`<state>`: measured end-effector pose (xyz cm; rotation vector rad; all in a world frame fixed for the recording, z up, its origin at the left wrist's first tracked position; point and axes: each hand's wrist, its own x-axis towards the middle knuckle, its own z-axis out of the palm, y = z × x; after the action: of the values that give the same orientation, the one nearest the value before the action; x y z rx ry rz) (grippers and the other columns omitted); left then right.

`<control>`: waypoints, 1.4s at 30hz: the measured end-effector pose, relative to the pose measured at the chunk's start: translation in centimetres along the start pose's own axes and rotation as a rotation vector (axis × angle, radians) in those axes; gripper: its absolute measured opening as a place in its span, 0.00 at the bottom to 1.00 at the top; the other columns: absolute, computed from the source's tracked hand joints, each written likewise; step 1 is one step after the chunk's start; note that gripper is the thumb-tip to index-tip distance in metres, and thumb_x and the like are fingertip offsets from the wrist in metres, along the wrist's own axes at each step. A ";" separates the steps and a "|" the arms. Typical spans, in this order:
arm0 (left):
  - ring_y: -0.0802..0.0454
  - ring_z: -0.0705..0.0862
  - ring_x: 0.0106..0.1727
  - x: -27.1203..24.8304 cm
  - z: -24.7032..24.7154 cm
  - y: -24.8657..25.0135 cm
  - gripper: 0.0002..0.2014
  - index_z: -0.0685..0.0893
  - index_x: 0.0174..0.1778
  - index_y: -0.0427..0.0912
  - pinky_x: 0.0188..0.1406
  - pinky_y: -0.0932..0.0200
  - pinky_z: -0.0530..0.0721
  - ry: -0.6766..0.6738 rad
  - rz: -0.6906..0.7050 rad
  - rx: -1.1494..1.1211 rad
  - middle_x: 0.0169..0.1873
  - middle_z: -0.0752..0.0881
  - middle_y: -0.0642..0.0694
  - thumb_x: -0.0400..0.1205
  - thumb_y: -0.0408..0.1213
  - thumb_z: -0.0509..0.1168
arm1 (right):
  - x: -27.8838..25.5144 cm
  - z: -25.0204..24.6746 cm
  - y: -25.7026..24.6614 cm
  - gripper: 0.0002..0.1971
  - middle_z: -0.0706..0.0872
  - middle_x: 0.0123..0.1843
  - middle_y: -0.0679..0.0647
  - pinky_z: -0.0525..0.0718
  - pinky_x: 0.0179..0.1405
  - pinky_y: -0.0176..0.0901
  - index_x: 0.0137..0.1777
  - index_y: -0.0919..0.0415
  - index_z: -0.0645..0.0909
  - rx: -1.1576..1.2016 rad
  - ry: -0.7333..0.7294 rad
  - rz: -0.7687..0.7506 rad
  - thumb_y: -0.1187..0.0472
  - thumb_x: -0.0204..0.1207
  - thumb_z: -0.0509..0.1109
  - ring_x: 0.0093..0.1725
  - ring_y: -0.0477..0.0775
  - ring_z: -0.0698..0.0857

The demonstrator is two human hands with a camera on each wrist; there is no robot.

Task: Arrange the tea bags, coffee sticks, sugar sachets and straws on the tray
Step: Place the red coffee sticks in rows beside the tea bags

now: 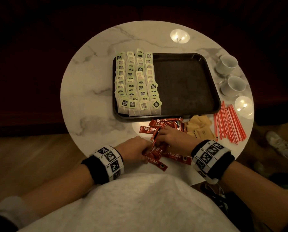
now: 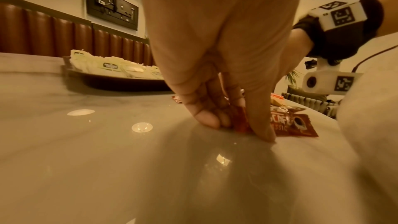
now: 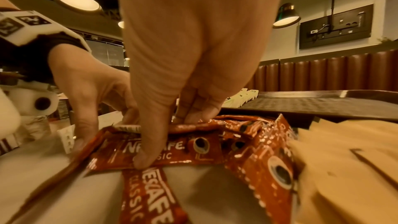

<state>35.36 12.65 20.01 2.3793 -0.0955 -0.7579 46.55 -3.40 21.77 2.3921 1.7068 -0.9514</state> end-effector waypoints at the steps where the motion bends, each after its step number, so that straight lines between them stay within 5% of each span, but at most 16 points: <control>1: 0.57 0.78 0.40 0.0 -0.1 -0.2 0.12 0.77 0.39 0.49 0.38 0.66 0.72 -0.001 0.005 -0.010 0.38 0.80 0.56 0.74 0.38 0.76 | 0.0 -0.1 0.0 0.24 0.75 0.74 0.51 0.70 0.73 0.41 0.75 0.54 0.75 0.027 -0.008 0.005 0.55 0.79 0.72 0.72 0.51 0.69; 7: 0.63 0.77 0.35 -0.2 -0.7 -0.5 0.12 0.78 0.39 0.45 0.32 0.75 0.70 -0.001 0.000 -0.088 0.35 0.80 0.57 0.73 0.36 0.77 | 0.2 -0.8 -0.2 0.20 0.78 0.70 0.51 0.72 0.68 0.38 0.73 0.55 0.75 0.103 -0.024 0.016 0.63 0.81 0.69 0.70 0.50 0.73; 14: 0.56 0.84 0.46 -0.8 -2.2 -1.0 0.10 0.87 0.47 0.48 0.47 0.66 0.81 0.127 -0.049 -0.365 0.46 0.87 0.49 0.73 0.43 0.78 | 0.5 -0.8 0.0 0.20 0.78 0.73 0.53 0.64 0.73 0.37 0.75 0.56 0.76 0.073 -0.039 -0.003 0.60 0.84 0.65 0.75 0.51 0.70; 16: 0.53 0.85 0.45 -1.0 -2.9 -1.1 0.10 0.89 0.47 0.47 0.49 0.59 0.84 0.181 -0.065 -0.497 0.44 0.88 0.47 0.73 0.44 0.77 | 0.2 -1.2 0.3 0.18 0.81 0.69 0.52 0.63 0.67 0.32 0.73 0.56 0.79 0.136 -0.009 0.020 0.58 0.84 0.66 0.70 0.50 0.73; 19: 0.54 0.83 0.40 -1.4 -4.1 -0.9 0.11 0.87 0.46 0.40 0.43 0.63 0.83 0.282 -0.088 -0.711 0.40 0.86 0.45 0.74 0.42 0.76 | -0.6 -2.5 1.0 0.12 0.82 0.55 0.45 0.74 0.60 0.36 0.64 0.53 0.84 0.282 0.123 0.100 0.56 0.83 0.68 0.54 0.44 0.77; 23: 0.44 0.87 0.50 -1.3 -6.0 -0.5 0.04 0.79 0.41 0.37 0.46 0.58 0.90 0.432 -0.103 -1.076 0.49 0.85 0.36 0.80 0.28 0.68 | -1.6 -4.4 2.1 0.05 0.87 0.42 0.46 0.82 0.39 0.31 0.49 0.53 0.86 0.652 0.311 0.239 0.53 0.80 0.72 0.38 0.38 0.84; 26: 0.43 0.91 0.43 -0.9 -7.6 -0.3 0.08 0.73 0.39 0.37 0.32 0.63 0.89 0.501 -0.128 -1.332 0.46 0.87 0.30 0.83 0.24 0.62 | -1.8 -5.6 2.2 0.06 0.91 0.44 0.52 0.87 0.50 0.45 0.48 0.54 0.87 0.873 0.409 0.270 0.52 0.79 0.73 0.43 0.45 0.89; 29: 0.45 0.91 0.37 -0.5 -9.0 -0.2 0.09 0.71 0.40 0.39 0.27 0.62 0.89 0.506 -0.142 -1.456 0.41 0.89 0.31 0.84 0.23 0.60 | -1.4 -6.5 1.8 0.07 0.93 0.49 0.50 0.87 0.55 0.45 0.53 0.56 0.87 1.128 0.465 0.278 0.56 0.79 0.72 0.49 0.47 0.91; 32: 0.44 0.92 0.39 -0.2 -9.9 -0.2 0.09 0.72 0.49 0.41 0.36 0.58 0.91 0.489 -0.124 -1.440 0.45 0.89 0.35 0.84 0.22 0.60 | -0.5 -7.3 1.2 0.11 0.92 0.53 0.54 0.87 0.59 0.55 0.57 0.59 0.85 1.285 0.526 0.280 0.56 0.79 0.73 0.53 0.55 0.91; 36: 0.46 0.91 0.46 -0.4 -10.7 -0.1 0.17 0.75 0.64 0.46 0.51 0.50 0.90 0.435 -0.058 -1.340 0.56 0.85 0.41 0.85 0.23 0.59 | 1.1 -8.5 -0.4 0.13 0.92 0.54 0.58 0.90 0.51 0.53 0.63 0.59 0.81 1.534 0.601 0.219 0.60 0.80 0.71 0.54 0.59 0.91; 38: 0.47 0.90 0.52 -0.3 -11.2 0.1 0.19 0.75 0.69 0.46 0.57 0.47 0.88 0.444 -0.076 -1.265 0.58 0.85 0.43 0.85 0.24 0.59 | 1.9 -9.2 -1.1 0.15 0.91 0.57 0.60 0.89 0.56 0.57 0.66 0.59 0.80 1.590 0.604 0.182 0.60 0.80 0.71 0.57 0.62 0.90; 42: 0.46 0.84 0.62 0.1 -12.1 1.0 0.18 0.78 0.68 0.44 0.61 0.43 0.85 0.445 -0.086 -1.419 0.61 0.85 0.42 0.84 0.27 0.56 | 3.1 -10.0 -2.1 0.16 0.90 0.59 0.61 0.86 0.61 0.60 0.67 0.60 0.80 1.548 0.612 0.123 0.61 0.80 0.71 0.59 0.62 0.89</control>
<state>42.13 18.49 28.24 1.1101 0.5519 -0.1375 49.85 3.86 28.92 3.8921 0.7423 -2.2367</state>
